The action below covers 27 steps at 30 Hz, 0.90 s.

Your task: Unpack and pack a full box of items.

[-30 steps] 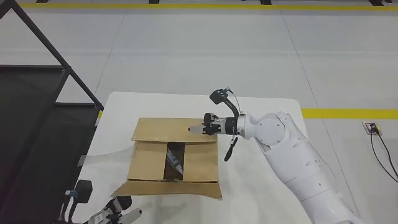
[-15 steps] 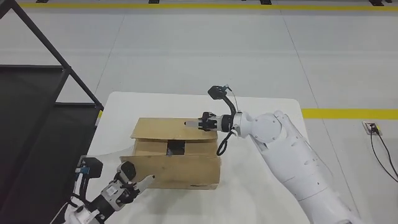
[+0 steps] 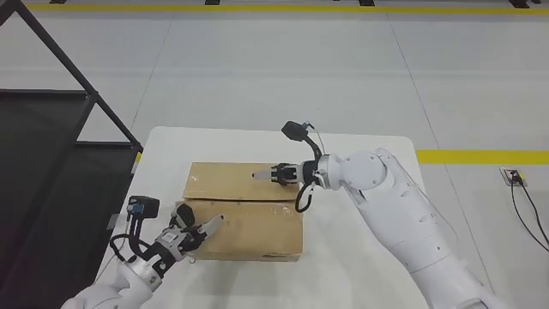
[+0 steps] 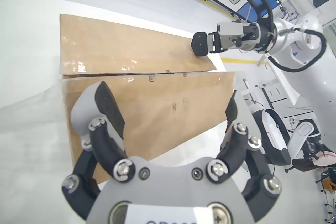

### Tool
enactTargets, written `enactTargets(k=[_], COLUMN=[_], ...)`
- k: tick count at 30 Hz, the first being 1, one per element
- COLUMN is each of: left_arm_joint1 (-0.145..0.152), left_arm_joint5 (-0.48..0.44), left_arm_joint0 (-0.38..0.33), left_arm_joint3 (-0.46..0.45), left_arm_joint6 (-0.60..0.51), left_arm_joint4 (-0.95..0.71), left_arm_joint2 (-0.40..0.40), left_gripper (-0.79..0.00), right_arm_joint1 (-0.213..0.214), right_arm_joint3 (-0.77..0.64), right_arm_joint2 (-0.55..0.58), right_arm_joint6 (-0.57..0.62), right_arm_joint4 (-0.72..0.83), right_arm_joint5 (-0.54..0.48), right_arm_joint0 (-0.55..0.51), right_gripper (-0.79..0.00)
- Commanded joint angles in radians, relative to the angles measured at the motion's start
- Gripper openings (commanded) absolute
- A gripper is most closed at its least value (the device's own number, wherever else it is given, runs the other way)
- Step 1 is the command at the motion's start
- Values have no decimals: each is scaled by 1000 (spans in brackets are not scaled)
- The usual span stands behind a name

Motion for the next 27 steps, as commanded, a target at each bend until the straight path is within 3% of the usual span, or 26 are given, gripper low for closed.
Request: enactTargets(k=[1,9,19,23,27], left_arm_joint1=[0,-1,0,-1,-1], left_arm_joint5=[12,52,56,70,86], left_arm_joint0=[-16,-73,-90,-79,-41], left_arm_joint3=[14,56,69,58,34], left_arm_joint6=[-2,0,12,65,122], left_arm_joint4=[10,41,46,10,-76], left_arm_joint2=[12,51,62,34,-54], left_gripper=[0,0,0,0,0], right_arm_joint1=[0,-6,3,13,19], right_arm_joint3=[-8,-45,-106,-125,-138], right_arm_joint2=[-1,-23,-23,2,18], right_arm_joint6=[-4,-1,34,8,-2], right_arm_joint4=[4,23,43,50,62], right_arm_joint5=[11,46,37,34,15], right_arm_joint0=[-3,-15,-75,-116,-141], right_gripper=[0,0,0,0,0])
